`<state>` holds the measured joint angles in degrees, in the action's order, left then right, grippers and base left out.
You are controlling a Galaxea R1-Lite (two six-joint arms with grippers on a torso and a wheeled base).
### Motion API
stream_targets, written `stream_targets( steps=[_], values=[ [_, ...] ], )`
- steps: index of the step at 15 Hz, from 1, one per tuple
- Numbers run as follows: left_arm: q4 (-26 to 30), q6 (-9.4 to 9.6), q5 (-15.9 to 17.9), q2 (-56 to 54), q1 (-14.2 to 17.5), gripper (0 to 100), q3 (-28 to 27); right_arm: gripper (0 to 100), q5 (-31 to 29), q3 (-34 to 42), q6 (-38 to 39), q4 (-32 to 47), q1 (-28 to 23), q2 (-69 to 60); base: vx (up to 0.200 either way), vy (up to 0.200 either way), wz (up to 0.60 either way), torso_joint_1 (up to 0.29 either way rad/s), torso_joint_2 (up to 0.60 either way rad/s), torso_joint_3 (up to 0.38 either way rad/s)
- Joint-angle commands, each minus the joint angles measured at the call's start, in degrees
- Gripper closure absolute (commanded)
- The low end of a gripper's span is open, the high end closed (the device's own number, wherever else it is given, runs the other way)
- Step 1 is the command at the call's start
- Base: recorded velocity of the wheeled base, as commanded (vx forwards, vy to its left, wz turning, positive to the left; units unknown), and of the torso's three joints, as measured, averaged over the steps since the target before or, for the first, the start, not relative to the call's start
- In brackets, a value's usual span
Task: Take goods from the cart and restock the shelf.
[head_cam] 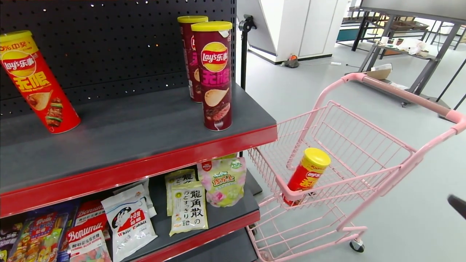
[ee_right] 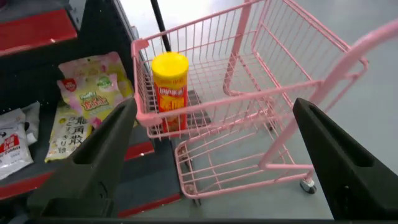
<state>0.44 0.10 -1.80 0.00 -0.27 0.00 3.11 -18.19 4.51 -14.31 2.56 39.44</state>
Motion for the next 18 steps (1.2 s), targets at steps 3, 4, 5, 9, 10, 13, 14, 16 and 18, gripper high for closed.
stream_targets(
  steps=[3, 4, 5, 9, 10, 13, 14, 16, 18],
  values=[
    [0.00, -0.01, -0.04, 0.00, 0.00, 0, 0.00, 0, 4.27, -2.03, 0.94, -39.04, 5.97, 55.66, 0.000, 0.000, 0.00, 0.000, 0.00, 0.000],
    [0.00, -0.01, -0.04, 0.00, 0.00, 0, 0.00, 0, 4.27, -2.73, 0.94, -39.92, 7.20, 58.21, 0.000, 0.000, 0.00, 0.000, 0.00, 0.000],
    [0.00, -0.01, -0.04, 0.00, 0.00, 0, 0.00, 0, 4.27, -3.87, 0.94, -40.80, 7.81, 60.32, 0.000, 0.000, 0.00, 0.000, 0.00, 0.000],
    [0.00, -0.01, -0.04, 0.00, 0.00, 0, 0.00, 0, 4.10, -7.65, 1.47, -41.50, 7.90, 65.77, 0.000, 0.000, 0.00, 0.000, 0.00, 0.000],
    [0.00, -0.01, -0.04, 0.00, 0.00, 0, 0.00, 0, 4.10, -7.74, 1.55, -41.50, 7.99, 66.56, 0.000, 0.000, 0.00, 0.000, 0.00, 0.000],
    [0.00, -0.01, -0.04, 0.00, 0.00, 0, 0.00, 0, 4.10, -7.92, 1.64, -43.52, 8.78, 69.37, 0.000, 0.000, 0.00, 0.000, 0.00, 0.000],
    [0.00, 0.08, -0.04, 0.00, 0.00, 0, 0.00, 0, 4.10, -8.44, 1.64, -44.66, 8.95, 70.43, 0.000, 0.000, 0.00, 0.000, 0.00, 0.000],
    [0.00, -0.01, -0.04, 0.00, 0.00, 0, 0.00, 0, 4.10, -10.46, 2.52, -44.93, 9.48, 71.92, 0.000, 0.000, 0.00, 0.000, 0.00, 0.000],
    [0.00, -0.01, -0.04, 0.00, 0.00, 0, 0.00, 0, 4.10, -12.31, 3.58, -44.93, 10.36, 73.24, 0.000, 0.000, 0.00, 0.000, 0.00, 0.000]
  ],
)
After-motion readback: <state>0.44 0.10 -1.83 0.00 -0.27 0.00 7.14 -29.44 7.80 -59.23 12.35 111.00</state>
